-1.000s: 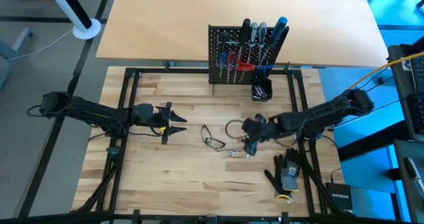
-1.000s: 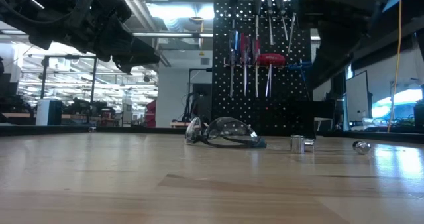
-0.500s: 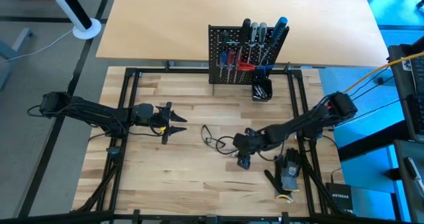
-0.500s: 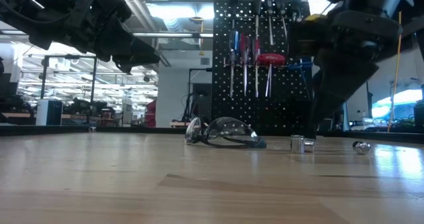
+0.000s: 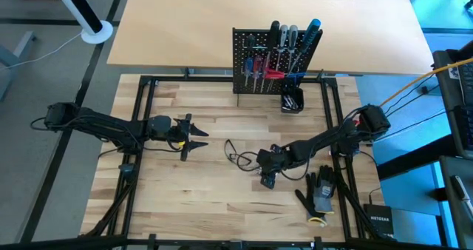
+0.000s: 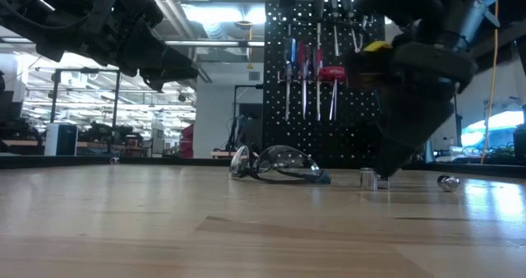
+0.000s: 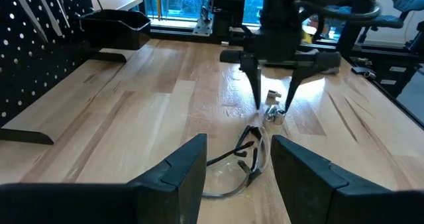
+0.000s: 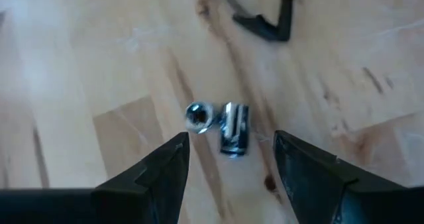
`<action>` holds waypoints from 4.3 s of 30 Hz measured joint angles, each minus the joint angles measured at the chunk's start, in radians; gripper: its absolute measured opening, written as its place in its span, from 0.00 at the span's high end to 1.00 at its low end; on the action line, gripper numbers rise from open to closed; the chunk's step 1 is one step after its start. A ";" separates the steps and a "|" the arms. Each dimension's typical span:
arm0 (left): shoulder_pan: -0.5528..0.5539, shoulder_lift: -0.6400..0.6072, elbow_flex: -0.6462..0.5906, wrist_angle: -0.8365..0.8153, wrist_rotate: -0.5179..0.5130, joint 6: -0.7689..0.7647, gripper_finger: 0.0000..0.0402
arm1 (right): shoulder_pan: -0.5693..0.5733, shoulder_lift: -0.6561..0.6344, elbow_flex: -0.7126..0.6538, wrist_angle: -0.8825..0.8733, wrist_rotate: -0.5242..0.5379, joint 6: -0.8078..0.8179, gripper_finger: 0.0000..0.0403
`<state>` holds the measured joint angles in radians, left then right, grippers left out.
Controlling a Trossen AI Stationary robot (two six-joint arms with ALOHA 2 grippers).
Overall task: Hang tools onto peg board
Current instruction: Put the silver socket in the black bin on the peg board
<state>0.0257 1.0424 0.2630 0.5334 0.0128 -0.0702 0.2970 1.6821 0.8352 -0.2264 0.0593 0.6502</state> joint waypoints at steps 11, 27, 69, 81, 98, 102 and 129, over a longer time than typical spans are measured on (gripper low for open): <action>0.000 0.000 0.000 0.000 0.000 0.002 0.60 | -0.065 0.001 0.000 -0.017 -0.015 0.018 0.45; 0.000 0.000 0.000 0.000 0.000 0.003 0.60 | -0.111 0.031 0.004 -0.055 -0.036 0.048 0.48; 0.000 0.000 0.000 -0.001 0.000 0.003 0.60 | -0.318 -0.519 -0.003 -0.511 0.309 -0.007 0.80; 0.000 0.000 0.000 -0.001 0.000 0.003 0.60 | -0.597 -0.548 -0.002 -0.486 0.377 -0.112 0.79; 0.000 0.000 0.000 -0.001 0.000 0.006 0.60 | -0.623 -0.507 -0.001 -0.470 0.262 -0.113 0.58; 0.000 0.000 0.000 -0.001 0.000 0.007 0.60 | -0.525 -0.507 -0.001 -0.424 0.103 -0.140 0.57; 0.000 0.000 0.000 0.019 -0.001 0.076 0.60 | -0.020 -0.065 0.000 0.058 0.044 -0.229 0.59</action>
<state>0.0261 1.0424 0.2630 0.5524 0.0120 0.0060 0.2771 1.6172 0.8349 -0.1686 0.1033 0.4210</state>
